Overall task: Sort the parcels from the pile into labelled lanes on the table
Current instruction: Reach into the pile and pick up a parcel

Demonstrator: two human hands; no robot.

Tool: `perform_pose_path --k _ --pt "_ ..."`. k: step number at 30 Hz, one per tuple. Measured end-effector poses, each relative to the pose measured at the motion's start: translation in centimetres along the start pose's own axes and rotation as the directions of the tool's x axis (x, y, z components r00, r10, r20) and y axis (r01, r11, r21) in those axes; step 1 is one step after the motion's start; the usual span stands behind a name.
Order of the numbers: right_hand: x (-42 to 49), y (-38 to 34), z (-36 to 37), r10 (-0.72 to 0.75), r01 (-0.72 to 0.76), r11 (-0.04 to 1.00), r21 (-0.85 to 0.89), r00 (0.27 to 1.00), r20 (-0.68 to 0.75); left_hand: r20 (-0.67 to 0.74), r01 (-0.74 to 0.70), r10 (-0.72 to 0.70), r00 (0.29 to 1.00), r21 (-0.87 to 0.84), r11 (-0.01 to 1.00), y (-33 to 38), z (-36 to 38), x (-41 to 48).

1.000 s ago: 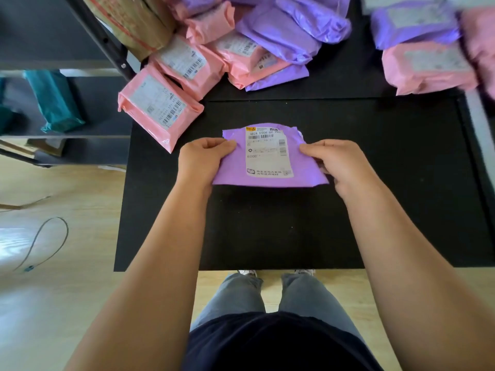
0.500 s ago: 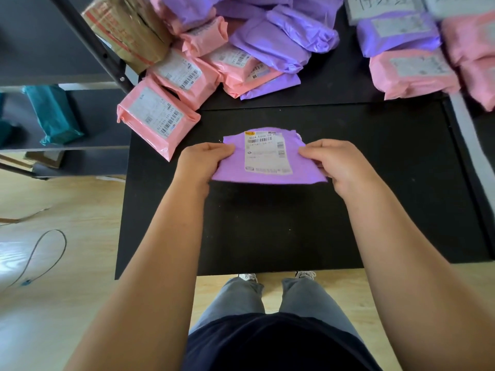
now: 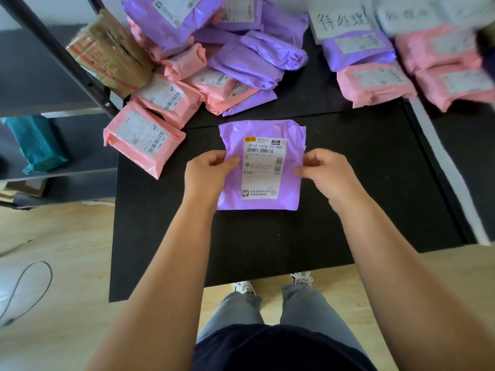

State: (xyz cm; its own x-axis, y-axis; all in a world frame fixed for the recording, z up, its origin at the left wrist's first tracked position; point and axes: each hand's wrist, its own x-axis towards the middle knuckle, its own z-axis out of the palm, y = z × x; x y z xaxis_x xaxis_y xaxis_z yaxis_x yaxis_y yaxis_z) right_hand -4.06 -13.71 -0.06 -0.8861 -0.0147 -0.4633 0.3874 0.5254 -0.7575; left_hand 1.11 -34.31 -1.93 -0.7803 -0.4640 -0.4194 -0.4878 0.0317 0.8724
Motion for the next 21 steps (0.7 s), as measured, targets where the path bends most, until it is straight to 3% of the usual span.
perform_pose_path --k 7,13,17,21 --pt "-2.5 1.1 -4.2 -0.173 0.169 0.985 -0.04 0.929 -0.328 0.11 -0.128 0.107 0.988 0.2 0.971 3.3 3.7 -2.5" --pt "-4.2 2.7 -9.0 -0.387 0.306 0.913 -0.27 0.857 -0.339 0.207 -0.28 0.223 0.952 0.307 0.91 6.4 9.0 -6.1" --pt "-5.5 5.1 -13.7 -0.417 0.3 0.892 -0.337 0.834 -0.361 0.244 -0.34 0.266 0.933 0.345 0.875 7.6 13.8 -9.0" --pt "-7.0 8.7 -19.6 -0.371 0.264 0.917 -0.299 0.84 -0.396 0.247 -0.402 0.328 0.912 0.373 0.836 7.7 19.8 -12.2"
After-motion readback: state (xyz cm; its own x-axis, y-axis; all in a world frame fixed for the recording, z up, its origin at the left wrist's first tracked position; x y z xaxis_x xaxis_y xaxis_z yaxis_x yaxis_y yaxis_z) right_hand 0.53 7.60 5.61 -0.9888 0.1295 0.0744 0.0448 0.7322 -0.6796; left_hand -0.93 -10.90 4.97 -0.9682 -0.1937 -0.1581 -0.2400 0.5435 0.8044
